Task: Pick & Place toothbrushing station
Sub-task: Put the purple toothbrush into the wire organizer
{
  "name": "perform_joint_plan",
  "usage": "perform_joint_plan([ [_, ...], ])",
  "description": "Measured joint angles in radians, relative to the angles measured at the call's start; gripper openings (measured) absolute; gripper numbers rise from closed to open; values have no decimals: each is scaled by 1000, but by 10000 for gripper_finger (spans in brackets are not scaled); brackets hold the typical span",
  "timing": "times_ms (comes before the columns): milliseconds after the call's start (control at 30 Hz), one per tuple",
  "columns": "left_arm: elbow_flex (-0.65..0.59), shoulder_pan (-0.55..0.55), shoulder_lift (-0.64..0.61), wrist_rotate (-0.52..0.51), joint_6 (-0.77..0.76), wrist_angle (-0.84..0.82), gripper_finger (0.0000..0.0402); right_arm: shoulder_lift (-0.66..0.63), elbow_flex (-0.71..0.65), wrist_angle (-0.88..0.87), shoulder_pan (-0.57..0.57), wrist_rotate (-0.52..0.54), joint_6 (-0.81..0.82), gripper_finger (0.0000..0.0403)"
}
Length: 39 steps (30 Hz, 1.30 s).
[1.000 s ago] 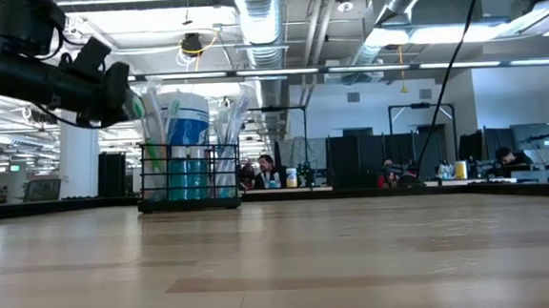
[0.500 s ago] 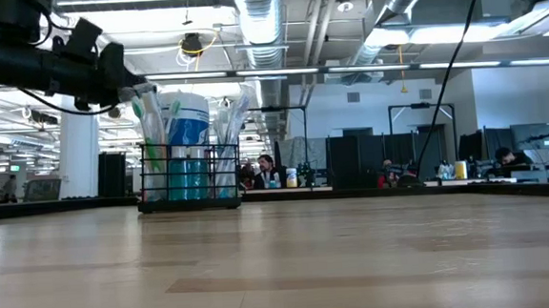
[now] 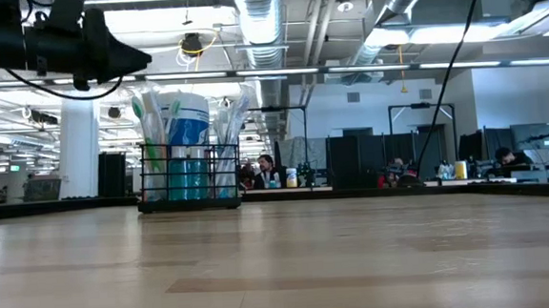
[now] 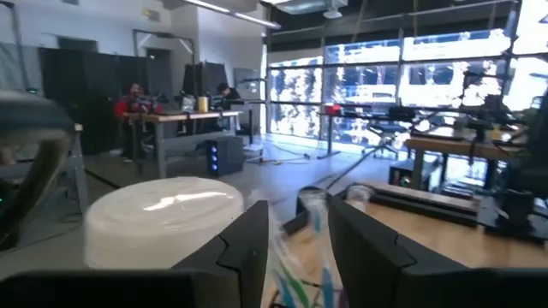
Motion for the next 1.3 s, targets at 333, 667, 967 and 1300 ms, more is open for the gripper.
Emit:
perform_joint_plan([
  [333, 73, -129, 108, -4, 2, -18, 117, 0, -2, -252, 17, -133, 181, 82],
  [667, 159, -193, 282, -4, 2, -19, 117, 0, -143, -291, 96, -254, 283, 82],
  [967, 209, -253, 377, -4, -8, -17, 117, -1, -217, -254, 194, -287, 358, 82],
  [1300, 215, -278, 396, 30, -11, 11, 117, 1, -257, -219, 309, -328, 521, 82],
])
